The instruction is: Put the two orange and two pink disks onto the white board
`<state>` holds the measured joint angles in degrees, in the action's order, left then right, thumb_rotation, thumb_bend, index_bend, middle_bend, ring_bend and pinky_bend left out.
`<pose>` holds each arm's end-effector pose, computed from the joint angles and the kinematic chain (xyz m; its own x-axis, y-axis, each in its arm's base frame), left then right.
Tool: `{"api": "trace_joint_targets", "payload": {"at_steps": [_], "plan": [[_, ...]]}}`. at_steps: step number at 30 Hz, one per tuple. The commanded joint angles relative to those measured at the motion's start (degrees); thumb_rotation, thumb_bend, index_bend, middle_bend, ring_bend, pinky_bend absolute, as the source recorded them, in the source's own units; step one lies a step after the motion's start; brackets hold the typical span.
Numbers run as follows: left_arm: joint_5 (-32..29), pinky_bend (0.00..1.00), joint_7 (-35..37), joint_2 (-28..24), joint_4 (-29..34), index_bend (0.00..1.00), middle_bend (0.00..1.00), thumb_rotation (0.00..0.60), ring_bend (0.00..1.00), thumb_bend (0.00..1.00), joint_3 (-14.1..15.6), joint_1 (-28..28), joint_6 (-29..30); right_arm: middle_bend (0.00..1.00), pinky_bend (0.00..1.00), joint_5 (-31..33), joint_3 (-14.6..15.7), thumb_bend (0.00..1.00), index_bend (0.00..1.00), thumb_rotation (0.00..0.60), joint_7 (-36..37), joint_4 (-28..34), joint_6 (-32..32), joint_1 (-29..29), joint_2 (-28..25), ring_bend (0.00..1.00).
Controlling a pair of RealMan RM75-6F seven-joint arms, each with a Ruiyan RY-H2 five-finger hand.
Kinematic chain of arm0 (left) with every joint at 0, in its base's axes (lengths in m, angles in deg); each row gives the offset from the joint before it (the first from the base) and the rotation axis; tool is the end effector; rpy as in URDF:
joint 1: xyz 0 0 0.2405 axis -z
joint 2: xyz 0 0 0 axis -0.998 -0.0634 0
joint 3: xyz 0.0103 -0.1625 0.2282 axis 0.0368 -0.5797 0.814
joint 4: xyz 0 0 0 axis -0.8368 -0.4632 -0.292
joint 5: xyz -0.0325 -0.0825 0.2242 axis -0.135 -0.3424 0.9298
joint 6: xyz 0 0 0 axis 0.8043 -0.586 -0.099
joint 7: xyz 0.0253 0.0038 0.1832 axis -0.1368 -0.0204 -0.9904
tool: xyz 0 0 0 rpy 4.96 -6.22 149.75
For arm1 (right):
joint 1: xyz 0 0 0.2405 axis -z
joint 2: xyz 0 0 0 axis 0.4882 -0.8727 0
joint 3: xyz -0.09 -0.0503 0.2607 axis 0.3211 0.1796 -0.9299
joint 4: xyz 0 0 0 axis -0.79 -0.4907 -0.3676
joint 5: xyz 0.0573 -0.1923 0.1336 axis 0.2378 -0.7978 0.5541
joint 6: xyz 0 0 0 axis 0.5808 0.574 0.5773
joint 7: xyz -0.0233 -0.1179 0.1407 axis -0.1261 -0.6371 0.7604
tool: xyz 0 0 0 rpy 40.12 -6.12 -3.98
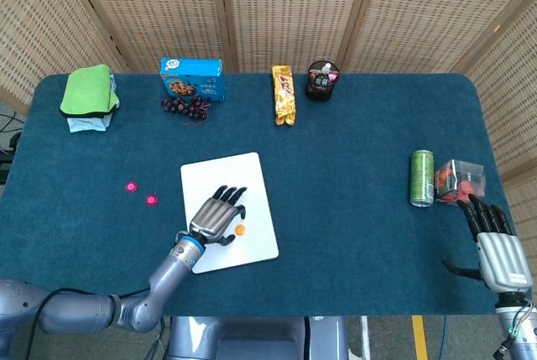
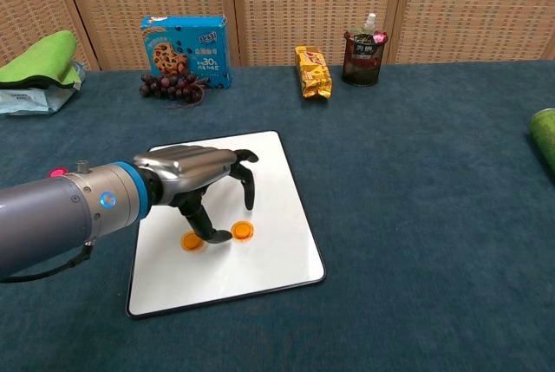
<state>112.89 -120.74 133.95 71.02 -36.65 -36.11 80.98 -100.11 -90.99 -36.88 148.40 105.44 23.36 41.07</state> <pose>-0.1059 0.3534 -0.1461 0.5107 0.4380 0.7398 0.8440 -0.4194 -0.3343 -0.3526 -0.2337 0.1367 0.3846 -0.0825 0.9194 -0.9209 0.0334 0.3882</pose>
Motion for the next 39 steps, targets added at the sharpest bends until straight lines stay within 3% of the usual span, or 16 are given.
{"api": "trace_joint_targets", "payload": {"at_steps": [1,9,19,26,39], "plan": [[0.20,0.00,0.59,-0.58,0.35,0.37,0.00,0.600,0.00,0.30,0.01,-0.16,0.03,0.00,0.00,0.01,0.01,0.03,0.00,0.600,-0.04,0.01,0.03,0.02,0.01,0.00],[4.15,0.00,4.85,-6.47,0.88,0.37,0.00,0.600,0.00,0.31,1.69,-3.50,2.04,0.00,0.00,0.01,0.03,0.03,0.00,0.600,0.02,-0.01,0.05,0.04,-0.02,0.00],[10.16,0.00,17.16,-13.80,-5.37,0.38,0.00,0.600,0.00,0.33,4.64,-10.23,1.36,0.00,0.00,-0.11,0.11,0.03,0.00,0.600,-0.57,0.27,0.26,0.11,0.05,0.00],[13.36,0.00,24.04,-12.84,-12.46,0.40,0.00,0.600,0.00,0.33,5.27,-12.73,-0.76,0.00,0.00,-0.05,0.11,0.03,0.00,0.600,-0.69,0.39,0.25,0.13,0.08,0.00],[16.66,0.00,30.40,-7.54,-24.22,0.41,0.00,0.600,0.00,0.33,3.38,-14.01,-3.56,0.00,0.00,0.32,0.10,0.03,0.00,0.600,-0.45,0.56,-0.24,0.01,-0.10,0.00]]}}
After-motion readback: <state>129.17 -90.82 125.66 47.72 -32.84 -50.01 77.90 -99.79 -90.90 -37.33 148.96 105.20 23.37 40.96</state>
